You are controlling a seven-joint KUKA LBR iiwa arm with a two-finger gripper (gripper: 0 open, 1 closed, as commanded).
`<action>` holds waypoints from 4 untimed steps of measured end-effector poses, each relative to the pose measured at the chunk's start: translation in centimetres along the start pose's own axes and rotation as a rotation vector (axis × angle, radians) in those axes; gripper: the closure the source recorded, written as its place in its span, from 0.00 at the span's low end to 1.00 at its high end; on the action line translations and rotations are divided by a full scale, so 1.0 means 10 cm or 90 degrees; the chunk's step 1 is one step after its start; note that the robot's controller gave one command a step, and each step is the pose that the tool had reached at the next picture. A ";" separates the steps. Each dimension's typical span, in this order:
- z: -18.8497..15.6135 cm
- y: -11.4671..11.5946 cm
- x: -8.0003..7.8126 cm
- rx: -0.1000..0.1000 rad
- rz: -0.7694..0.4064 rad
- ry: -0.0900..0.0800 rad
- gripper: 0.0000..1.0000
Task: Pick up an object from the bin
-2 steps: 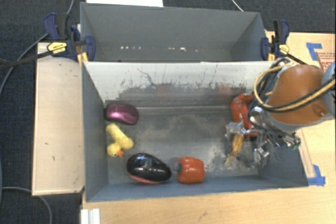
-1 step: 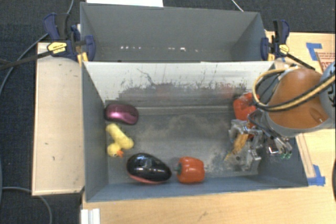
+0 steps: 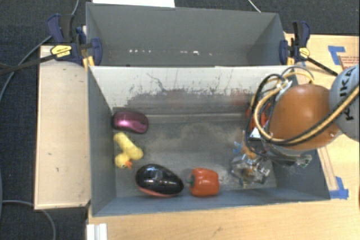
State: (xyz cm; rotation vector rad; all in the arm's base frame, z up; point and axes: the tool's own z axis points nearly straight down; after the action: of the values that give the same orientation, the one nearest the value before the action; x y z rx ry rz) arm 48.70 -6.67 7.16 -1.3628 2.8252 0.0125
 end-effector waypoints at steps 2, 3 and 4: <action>-0.02 0.03 -0.02 -0.001 -0.019 -0.001 1.00; -0.07 0.03 -0.01 -0.001 -0.015 0.000 1.00; -0.13 0.03 -0.01 -0.002 -0.014 0.000 1.00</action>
Offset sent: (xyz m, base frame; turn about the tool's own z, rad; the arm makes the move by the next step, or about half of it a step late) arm -0.0001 -0.0001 0.0197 0.0000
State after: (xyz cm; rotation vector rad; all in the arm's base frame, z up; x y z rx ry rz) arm 48.53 -6.41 8.44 -1.3952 2.8104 0.0165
